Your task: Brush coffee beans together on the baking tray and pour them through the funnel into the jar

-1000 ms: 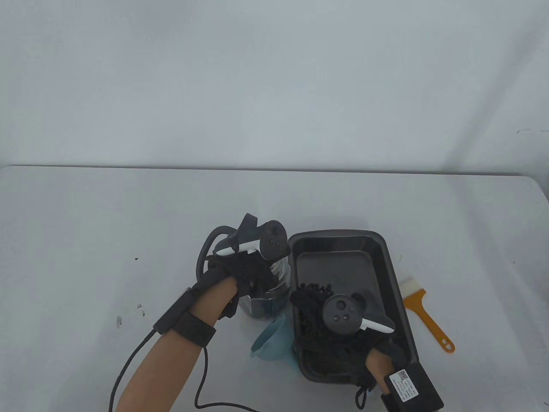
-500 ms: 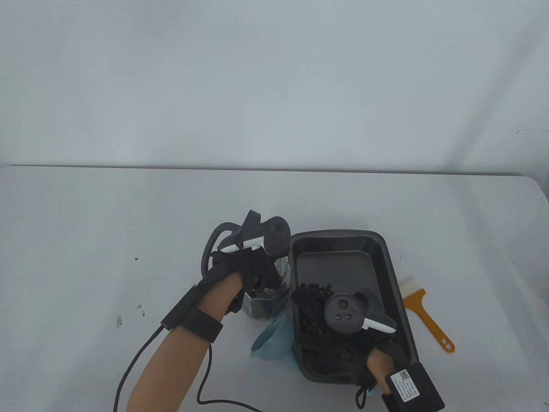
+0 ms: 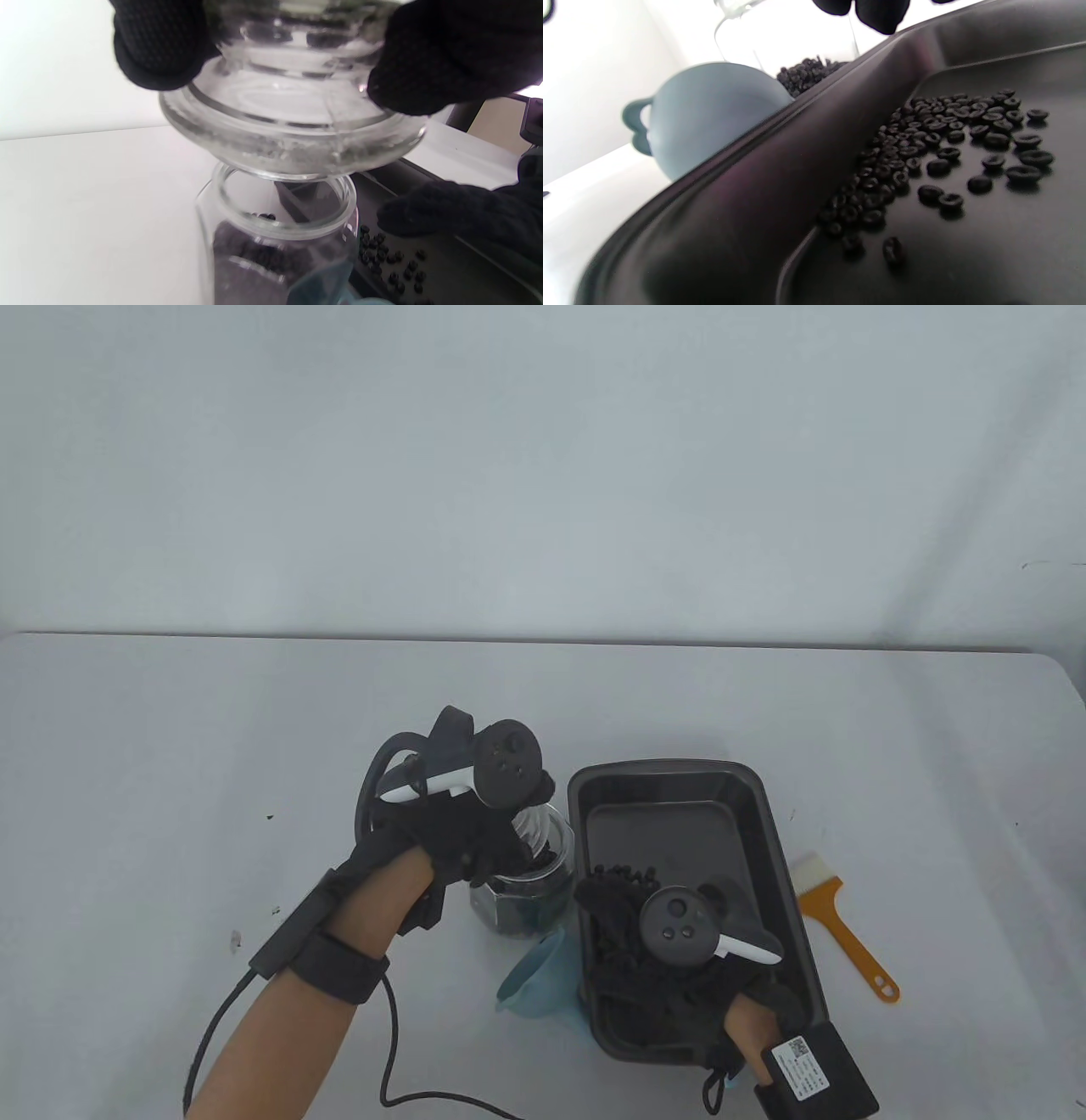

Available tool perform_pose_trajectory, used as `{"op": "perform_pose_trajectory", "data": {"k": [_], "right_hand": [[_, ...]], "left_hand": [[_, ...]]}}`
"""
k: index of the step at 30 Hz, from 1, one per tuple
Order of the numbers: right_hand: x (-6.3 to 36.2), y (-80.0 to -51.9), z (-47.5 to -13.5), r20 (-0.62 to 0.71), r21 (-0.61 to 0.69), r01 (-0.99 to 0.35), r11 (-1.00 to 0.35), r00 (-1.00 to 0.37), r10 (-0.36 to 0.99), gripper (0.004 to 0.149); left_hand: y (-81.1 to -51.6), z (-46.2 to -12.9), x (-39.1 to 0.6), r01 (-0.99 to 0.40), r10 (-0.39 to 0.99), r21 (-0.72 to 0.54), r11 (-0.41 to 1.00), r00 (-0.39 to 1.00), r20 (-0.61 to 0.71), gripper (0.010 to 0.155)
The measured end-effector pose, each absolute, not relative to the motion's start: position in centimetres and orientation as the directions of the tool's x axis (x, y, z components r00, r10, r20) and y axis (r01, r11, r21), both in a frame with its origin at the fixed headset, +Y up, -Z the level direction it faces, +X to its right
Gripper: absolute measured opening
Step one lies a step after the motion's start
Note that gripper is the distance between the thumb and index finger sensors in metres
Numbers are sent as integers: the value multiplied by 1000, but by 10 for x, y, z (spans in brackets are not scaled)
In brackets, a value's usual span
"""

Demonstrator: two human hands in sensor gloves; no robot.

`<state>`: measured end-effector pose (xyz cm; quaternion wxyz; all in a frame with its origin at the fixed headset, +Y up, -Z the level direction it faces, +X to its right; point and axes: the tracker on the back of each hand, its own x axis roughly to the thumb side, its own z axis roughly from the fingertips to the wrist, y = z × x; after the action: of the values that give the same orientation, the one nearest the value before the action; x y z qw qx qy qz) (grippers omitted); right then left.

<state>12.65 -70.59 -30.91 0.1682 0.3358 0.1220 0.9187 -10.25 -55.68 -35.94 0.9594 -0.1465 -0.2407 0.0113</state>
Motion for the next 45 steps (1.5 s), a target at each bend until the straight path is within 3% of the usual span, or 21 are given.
{"op": "perform_pose_trajectory", "data": {"k": [5, 14, 30, 45], "right_hand": [[126, -706, -309, 579, 339, -225, -914, -715, 391, 84], [126, -706, -309, 579, 336, -228, -914, -716, 391, 84], [126, -707, -309, 572, 340, -227, -913, -720, 392, 84], [126, -707, -310, 567, 346, -221, -912, -725, 391, 83]], "left_hand": [[-572, -329, -126, 107, 50, -316, 943, 891, 452, 77], [-631, -296, -169, 126, 35, -358, 925, 911, 411, 76], [-705, -298, -178, 86, 82, -424, 902, 928, 364, 76], [-739, -299, -181, 83, 82, -446, 891, 937, 340, 77]]}}
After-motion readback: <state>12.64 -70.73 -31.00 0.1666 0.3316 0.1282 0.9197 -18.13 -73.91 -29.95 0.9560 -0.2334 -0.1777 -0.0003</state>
